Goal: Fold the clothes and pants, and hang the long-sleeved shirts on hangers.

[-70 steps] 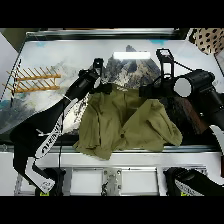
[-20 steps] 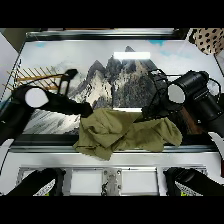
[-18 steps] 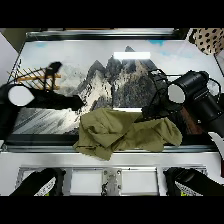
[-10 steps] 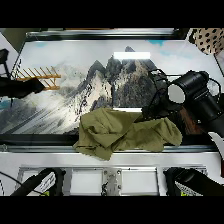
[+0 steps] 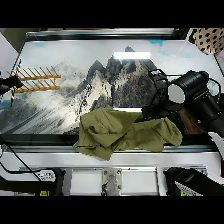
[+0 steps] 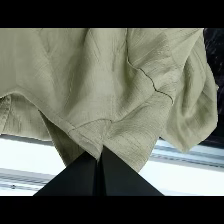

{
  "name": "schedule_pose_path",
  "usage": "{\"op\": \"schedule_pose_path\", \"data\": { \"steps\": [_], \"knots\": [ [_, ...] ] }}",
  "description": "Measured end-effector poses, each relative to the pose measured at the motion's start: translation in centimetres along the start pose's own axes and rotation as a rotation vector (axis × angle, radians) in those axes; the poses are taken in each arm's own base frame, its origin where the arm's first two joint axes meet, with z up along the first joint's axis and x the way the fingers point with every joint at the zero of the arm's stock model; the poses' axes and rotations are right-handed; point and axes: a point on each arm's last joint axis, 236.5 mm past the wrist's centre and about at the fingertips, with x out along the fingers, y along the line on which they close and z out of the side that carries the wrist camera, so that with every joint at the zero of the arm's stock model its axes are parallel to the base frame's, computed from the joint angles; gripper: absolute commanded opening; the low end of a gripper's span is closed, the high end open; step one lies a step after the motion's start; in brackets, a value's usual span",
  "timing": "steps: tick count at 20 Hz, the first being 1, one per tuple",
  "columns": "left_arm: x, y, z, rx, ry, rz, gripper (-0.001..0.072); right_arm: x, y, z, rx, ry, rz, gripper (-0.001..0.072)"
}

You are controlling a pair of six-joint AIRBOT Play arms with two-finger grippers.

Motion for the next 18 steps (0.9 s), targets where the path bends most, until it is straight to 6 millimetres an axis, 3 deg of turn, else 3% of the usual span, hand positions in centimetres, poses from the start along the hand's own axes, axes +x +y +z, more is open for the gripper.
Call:
{"op": "schedule_pose_path", "data": {
  "steps": [7, 13, 18],
  "knots": [
    [6.9, 5.8, 1.1, 0.095, 0.061, 0.169, 0.0720, 0.0, 0.0, 0.0, 0.000, 0.000, 0.000, 0.0009],
    [12.4, 9.8, -0.7, 0.099, 0.140, 0.266, 0.0720, 0.1, 0.0, 0.0, 0.000, 0.003, -0.001, 0.0009],
    [15.0, 11.8, -1.7, 0.083, 0.157, 0.308, 0.0720, 0.1, 0.0, 0.0, 0.000, 0.004, -0.001, 0.0009]
  ]
}}
